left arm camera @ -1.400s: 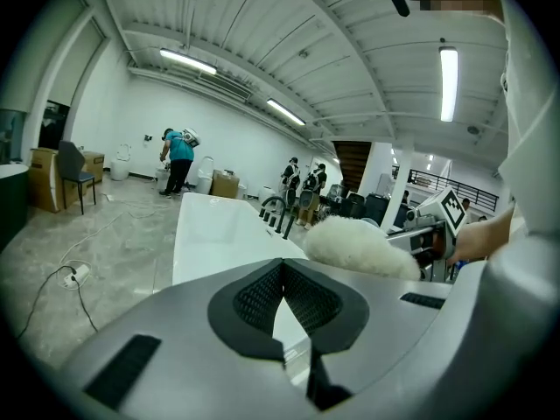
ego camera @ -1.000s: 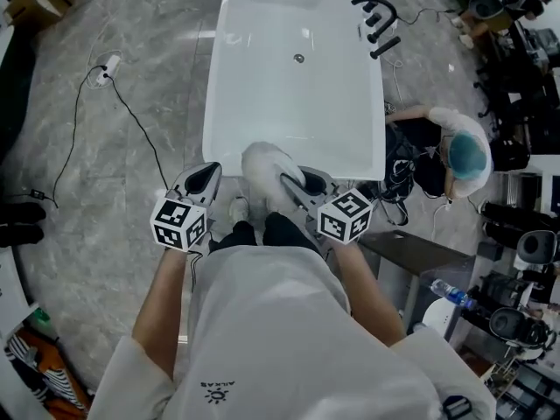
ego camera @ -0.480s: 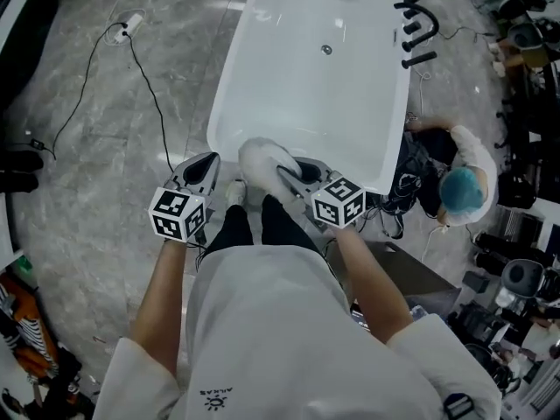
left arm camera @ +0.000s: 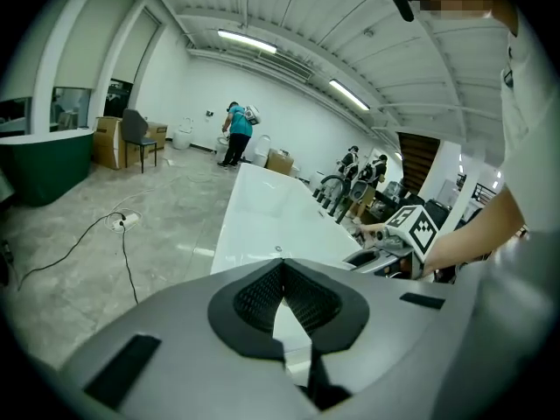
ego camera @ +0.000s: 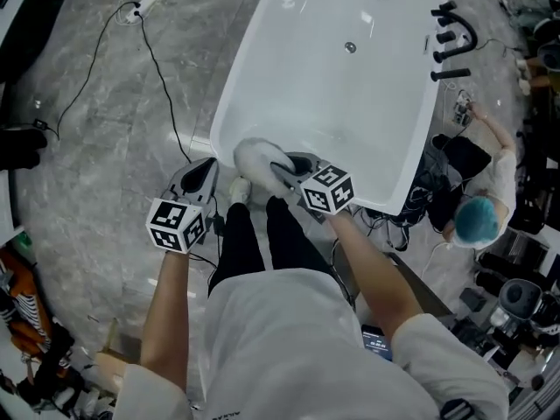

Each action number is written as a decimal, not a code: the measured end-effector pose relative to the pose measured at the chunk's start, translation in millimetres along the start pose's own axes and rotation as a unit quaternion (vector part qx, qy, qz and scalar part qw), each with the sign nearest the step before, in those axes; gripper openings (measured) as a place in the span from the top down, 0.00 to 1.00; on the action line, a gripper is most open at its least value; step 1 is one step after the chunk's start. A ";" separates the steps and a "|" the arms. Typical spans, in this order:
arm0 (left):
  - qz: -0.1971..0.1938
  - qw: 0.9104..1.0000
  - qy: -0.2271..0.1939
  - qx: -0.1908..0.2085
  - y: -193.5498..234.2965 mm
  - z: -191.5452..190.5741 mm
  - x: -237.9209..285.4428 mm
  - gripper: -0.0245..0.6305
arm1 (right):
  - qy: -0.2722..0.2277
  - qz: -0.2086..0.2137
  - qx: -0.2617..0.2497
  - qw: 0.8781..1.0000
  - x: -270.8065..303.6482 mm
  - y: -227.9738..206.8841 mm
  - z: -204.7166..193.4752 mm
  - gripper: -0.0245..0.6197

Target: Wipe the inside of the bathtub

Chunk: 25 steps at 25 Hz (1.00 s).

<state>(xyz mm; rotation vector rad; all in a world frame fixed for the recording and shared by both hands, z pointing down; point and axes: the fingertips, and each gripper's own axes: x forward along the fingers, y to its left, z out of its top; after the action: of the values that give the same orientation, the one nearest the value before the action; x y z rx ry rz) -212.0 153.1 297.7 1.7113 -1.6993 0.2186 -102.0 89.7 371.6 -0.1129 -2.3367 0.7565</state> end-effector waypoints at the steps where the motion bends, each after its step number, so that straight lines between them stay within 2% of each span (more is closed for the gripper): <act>1: 0.005 1.000 0.002 0.000 2.0 -1.5 2.6 0.95 | 0.005 0.007 -0.001 1.000 6.9 -4.4 -1.4 0.81; 11: 0.049 0.998 0.024 -0.010 21.7 -34.0 40.5 0.95 | 0.062 0.061 -0.007 0.996 67.4 -48.0 -25.6 0.81; 20: 0.067 0.997 0.035 -0.013 42.2 -52.7 78.5 0.95 | 0.072 0.094 0.020 0.993 115.4 -66.8 -46.6 0.81; 25: 0.065 0.997 0.044 0.003 48.8 -61.3 97.9 0.95 | 0.072 0.104 0.025 0.992 135.3 -76.3 -60.7 0.81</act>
<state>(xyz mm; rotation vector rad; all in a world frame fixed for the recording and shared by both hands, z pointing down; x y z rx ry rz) -223.7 114.7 416.4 1.5739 -1.7470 0.3536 -159.6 93.1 528.1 -0.3823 -2.1887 0.8766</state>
